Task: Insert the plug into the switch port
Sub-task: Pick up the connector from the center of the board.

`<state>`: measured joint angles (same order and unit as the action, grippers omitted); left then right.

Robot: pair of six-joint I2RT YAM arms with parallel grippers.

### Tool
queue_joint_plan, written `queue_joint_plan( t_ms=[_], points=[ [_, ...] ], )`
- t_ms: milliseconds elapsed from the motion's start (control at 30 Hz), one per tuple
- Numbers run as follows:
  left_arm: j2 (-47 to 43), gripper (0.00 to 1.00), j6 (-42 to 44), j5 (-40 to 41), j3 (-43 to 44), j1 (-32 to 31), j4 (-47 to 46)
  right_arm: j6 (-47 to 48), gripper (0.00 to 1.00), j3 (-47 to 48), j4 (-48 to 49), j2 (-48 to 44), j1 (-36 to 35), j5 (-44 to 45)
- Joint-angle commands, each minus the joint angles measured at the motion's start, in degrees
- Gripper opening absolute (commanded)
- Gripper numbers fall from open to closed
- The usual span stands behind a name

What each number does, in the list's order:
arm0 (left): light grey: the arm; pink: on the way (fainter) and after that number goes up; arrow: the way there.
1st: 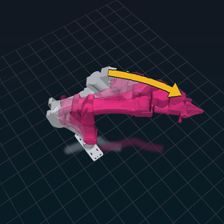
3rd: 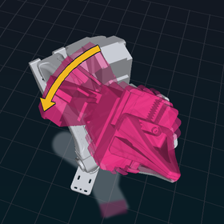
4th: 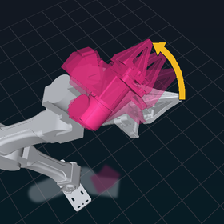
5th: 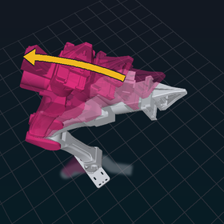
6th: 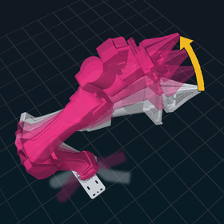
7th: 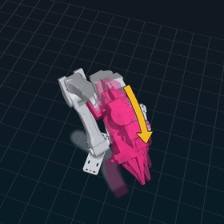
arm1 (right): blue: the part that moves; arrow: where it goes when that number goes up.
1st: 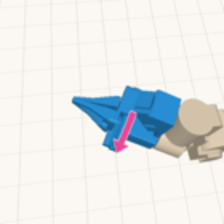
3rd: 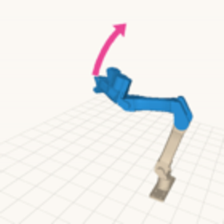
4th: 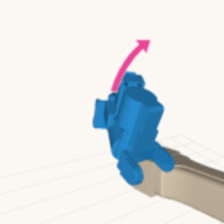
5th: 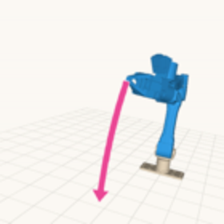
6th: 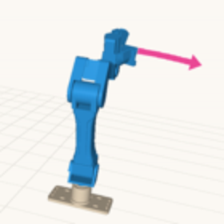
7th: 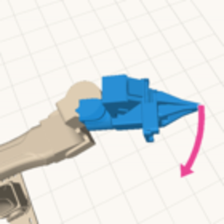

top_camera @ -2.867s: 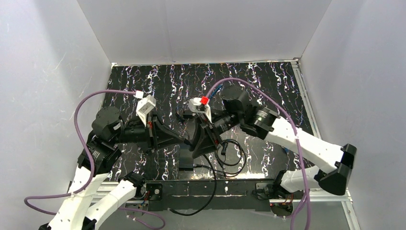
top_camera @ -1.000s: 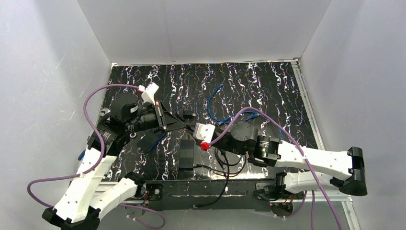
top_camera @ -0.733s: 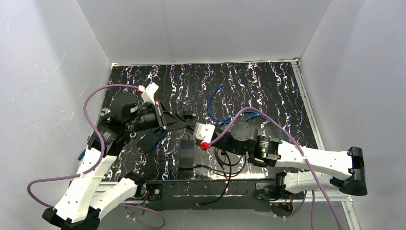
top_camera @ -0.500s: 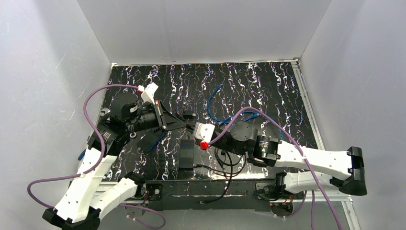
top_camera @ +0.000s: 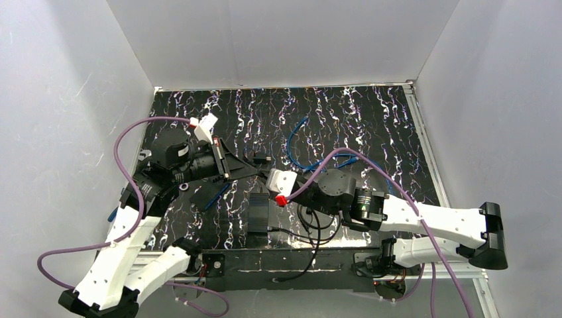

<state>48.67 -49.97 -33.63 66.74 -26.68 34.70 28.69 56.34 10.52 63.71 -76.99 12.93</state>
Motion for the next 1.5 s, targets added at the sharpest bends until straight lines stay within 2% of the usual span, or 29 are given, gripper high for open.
queue_joint_plan(
  t_ms=[0,200,333,467,567,700,833,933,1133,1333,1467],
  points=[
    [-1.1,0.00,-0.3,-2.2,-0.3,0.3,-0.9,-0.2,0.28,0.4,3.4,0.2,-0.1,2.2],
    [-1.5,0.00,-0.3,-2.3,-0.4,0.3,-1.0,-0.5,0.22,0.1,4.0,-0.2,-0.1,1.8],
    [-1.5,0.00,-0.3,-2.2,-0.7,0.3,-1.1,-1.0,0.20,-0.3,4.6,-0.7,-0.1,1.7],
    [-1.5,0.00,-0.3,-2.3,-1.1,0.3,-1.5,-1.1,0.04,-0.3,4.7,-1.1,-0.2,1.3],
    [-1.5,0.00,-0.4,-2.4,-1.8,0.3,-2.2,-1.2,0.01,-0.2,3.7,-1.3,-0.2,1.2],
    [-2.5,0.23,-0.3,-1.4,-3.1,0.3,-3.6,-1.7,0.01,0.3,-0.4,-1.3,-0.2,2.0],
    [-3.4,0.43,1.8,2.7,-2.7,0.4,-0.9,-3.7,0.01,-0.6,-6.7,-1.7,-0.1,2.9],
    [-3.8,0.64,3.9,5.5,-3.1,0.4,0.9,-6.5,0.01,-1.7,-12.2,-1.9,0.4,2.5],
    [-4.1,0.96,7.0,10.3,-6.5,0.4,2.5,-11.4,0.01,-3.9,-21.2,-2.8,2.0,1.6],
    [-3.1,0.98,8.7,13.1,-12.8,0.4,1.7,-17.2,0.01,-6.8,-24.7,-2.3,5.0,-0.5],
    [-1.1,0.98,9.1,13.7,-16.8,0.4,0.5,-21.1,0.01,-8.2,-25.2,0.2,7.5,-5.5]
  ],
)
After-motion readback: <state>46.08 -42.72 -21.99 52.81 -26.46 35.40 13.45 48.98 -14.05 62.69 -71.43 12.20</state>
